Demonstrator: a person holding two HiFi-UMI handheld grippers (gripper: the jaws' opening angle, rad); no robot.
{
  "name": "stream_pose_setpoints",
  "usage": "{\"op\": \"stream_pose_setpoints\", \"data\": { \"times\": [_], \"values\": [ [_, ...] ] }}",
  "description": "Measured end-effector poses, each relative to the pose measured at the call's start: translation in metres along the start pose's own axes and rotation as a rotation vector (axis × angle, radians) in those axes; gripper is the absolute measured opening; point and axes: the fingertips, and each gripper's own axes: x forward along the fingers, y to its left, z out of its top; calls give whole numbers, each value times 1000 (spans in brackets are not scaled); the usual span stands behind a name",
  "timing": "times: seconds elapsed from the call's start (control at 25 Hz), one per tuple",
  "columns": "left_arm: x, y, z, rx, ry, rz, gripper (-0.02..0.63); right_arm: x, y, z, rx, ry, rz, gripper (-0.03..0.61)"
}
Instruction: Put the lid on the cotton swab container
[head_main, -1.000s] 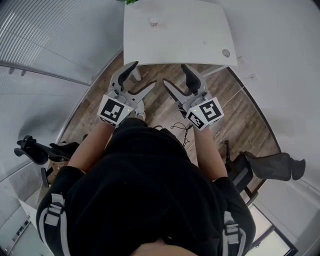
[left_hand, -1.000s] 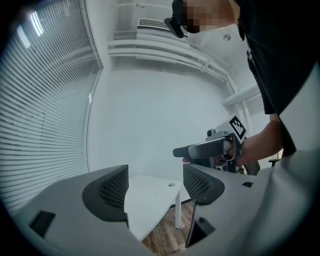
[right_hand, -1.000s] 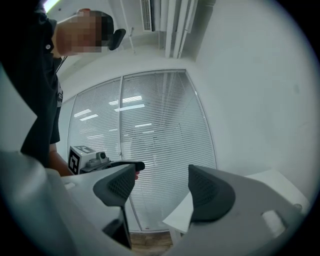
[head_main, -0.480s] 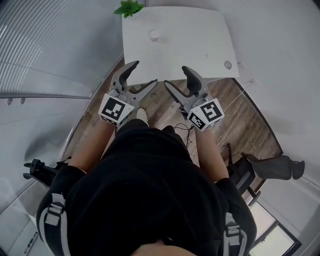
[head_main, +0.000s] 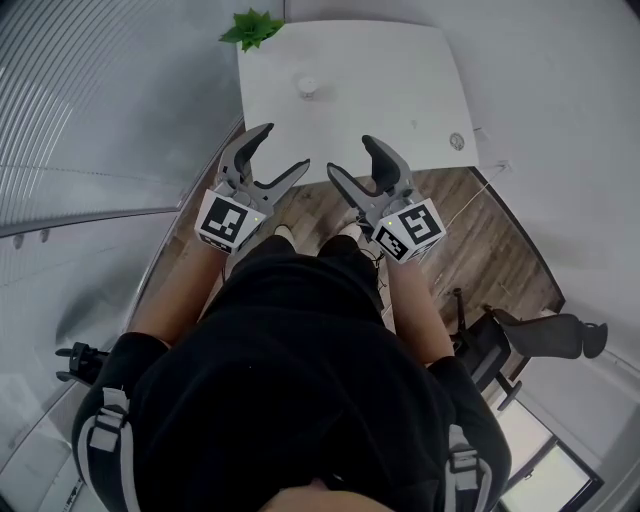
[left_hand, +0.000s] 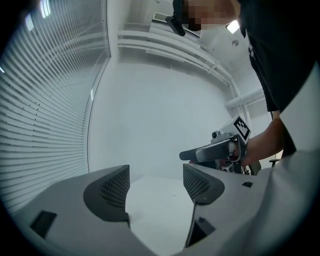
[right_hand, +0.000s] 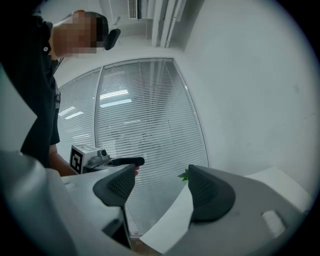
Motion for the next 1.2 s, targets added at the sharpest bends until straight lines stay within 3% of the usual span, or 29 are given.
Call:
{"op": "stream_pose_setpoints", "data": {
  "times": [0.32, 0.76, 1.2],
  "values": [
    [48, 25, -8, -7, 32, 70, 336, 23, -64, 3, 37, 11, 56, 331],
    [147, 54, -8, -33, 92, 262, 336, 57, -173, 23, 57, 66, 254, 330],
    [192, 61, -37, -60, 155, 485, 336, 79, -232, 1, 84, 155, 446, 328]
  ]
}}
